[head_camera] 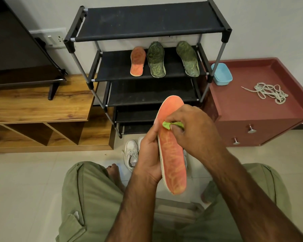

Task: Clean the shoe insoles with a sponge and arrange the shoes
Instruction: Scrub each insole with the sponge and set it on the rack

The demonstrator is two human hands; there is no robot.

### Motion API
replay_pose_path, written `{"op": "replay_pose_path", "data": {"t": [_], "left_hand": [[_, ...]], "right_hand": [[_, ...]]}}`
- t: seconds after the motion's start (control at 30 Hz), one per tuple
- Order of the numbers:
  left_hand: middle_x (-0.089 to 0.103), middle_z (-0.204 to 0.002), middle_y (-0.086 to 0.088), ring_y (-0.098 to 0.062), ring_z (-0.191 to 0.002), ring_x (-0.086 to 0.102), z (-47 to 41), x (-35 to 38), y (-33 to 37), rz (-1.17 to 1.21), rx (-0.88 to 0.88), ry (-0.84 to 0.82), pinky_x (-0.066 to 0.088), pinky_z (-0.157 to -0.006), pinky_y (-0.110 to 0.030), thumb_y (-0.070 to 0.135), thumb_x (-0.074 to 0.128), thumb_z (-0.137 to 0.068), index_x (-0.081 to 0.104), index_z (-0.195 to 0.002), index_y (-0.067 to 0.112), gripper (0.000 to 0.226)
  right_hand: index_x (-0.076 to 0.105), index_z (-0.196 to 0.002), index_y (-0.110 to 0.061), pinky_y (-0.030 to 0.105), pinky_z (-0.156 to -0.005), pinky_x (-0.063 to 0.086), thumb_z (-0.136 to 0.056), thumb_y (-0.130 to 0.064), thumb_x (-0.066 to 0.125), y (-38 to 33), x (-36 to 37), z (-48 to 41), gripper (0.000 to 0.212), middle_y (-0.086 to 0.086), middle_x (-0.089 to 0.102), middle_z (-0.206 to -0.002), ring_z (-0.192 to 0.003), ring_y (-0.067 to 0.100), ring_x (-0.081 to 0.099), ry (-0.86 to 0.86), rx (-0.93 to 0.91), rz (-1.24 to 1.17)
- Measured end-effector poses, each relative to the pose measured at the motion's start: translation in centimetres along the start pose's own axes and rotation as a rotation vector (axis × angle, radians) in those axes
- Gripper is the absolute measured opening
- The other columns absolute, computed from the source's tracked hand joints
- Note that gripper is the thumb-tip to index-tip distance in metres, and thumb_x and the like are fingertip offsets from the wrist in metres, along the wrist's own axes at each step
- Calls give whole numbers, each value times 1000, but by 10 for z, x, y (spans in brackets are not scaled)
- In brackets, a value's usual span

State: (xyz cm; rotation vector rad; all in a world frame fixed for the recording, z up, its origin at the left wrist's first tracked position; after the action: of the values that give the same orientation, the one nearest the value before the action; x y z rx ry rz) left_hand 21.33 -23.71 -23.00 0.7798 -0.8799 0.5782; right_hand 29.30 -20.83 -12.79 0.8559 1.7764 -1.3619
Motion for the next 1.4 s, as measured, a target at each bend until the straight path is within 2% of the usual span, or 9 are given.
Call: {"op": "replay_pose_path", "data": {"t": [0.17, 0.37, 0.6, 0.7, 0.87, 1.0, 1.13, 1.3, 1.4], "left_hand": [[66, -128, -19, -33, -122, 63, -2, 3, 5, -45, 38, 10, 47, -110, -47, 56, 47, -102, 58, -141, 2, 68], [56, -140, -23, -38, -150, 33, -4, 2, 0, -11, 4, -28, 19, -127, -50, 61, 48, -101, 51, -146, -1, 76], [66, -129, -21, -34, -127, 60, -4, 4, 8, -63, 49, -37, 43, -113, -46, 62, 40, -102, 59, -140, 1, 74], [65, -128, -21, -34, -124, 61, -2, 8, 9, -50, 27, -63, 44, -112, -45, 62, 42, -102, 58, -141, 0, 75], [67, -128, -21, -35, -126, 61, -4, 9, 7, -63, 51, -30, 43, -114, -46, 60, 40, -102, 62, -136, 0, 72], [63, -132, -22, -37, -136, 51, -4, 4, 8, -36, 23, -33, 35, -120, -48, 62, 43, -102, 57, -141, -1, 75], [66, -130, -22, -34, -128, 59, -4, 7, 7, -75, 52, -27, 43, -115, -46, 61, 41, -102, 58, -140, 0, 74], [64, -131, -21, -36, -131, 56, -1, 2, 7, -46, 17, -30, 39, -118, -47, 62, 42, -102, 60, -138, -1, 74], [66, -129, -22, -35, -126, 61, -1, 1, 8, -70, 47, -17, 45, -112, -46, 60, 40, -103, 58, -140, -1, 74]], "right_hand": [[79, -111, -27, 33, -87, 50, -95, -20, 69, 11, -16, 0, 20, -6, 68, -107, -106, 17, 55, 107, 69, 67], [78, -104, -35, 35, -87, 52, -91, -22, 68, -10, 4, 12, 21, -14, 67, -103, -101, 10, 54, -25, -29, -72], [79, -103, -33, 35, -85, 52, -92, -23, 70, 4, -7, 5, 18, -11, 69, -103, -101, 12, 58, 148, 73, -58], [79, -104, -36, 38, -92, 52, -90, -24, 70, -11, 4, 9, 20, -16, 69, -104, -102, 9, 59, 27, -29, -162], [79, -102, -37, 44, -87, 55, -91, -27, 70, 7, -12, 0, 17, -13, 70, -104, -99, 13, 60, 150, 95, -13], [79, -101, -38, 41, -90, 56, -88, -24, 72, -9, 7, 8, 21, -19, 69, -103, -99, 5, 63, -24, -16, -205], [80, -101, -38, 43, -86, 57, -90, -26, 73, 15, -6, 1, 18, -14, 69, -105, -98, 11, 64, 130, 150, -105], [80, -101, -37, 37, -91, 58, -89, -23, 76, -1, 14, 10, 19, -19, 70, -105, -97, 2, 65, -10, 77, -323], [80, -99, -38, 40, -84, 58, -90, -24, 75, 17, 4, 4, 17, -17, 69, -102, -95, 7, 64, 92, 167, -230]]}}
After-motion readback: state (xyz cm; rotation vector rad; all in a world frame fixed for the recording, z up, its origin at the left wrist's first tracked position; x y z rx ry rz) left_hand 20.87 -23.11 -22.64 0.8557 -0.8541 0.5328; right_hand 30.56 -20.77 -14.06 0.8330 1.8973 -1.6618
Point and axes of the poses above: each hand's wrist, its own z-axis away from the middle knuckle, its own x-axis out of the palm, y = z × x, the point moved 8 cm from there along -z, towards the middle knuckle
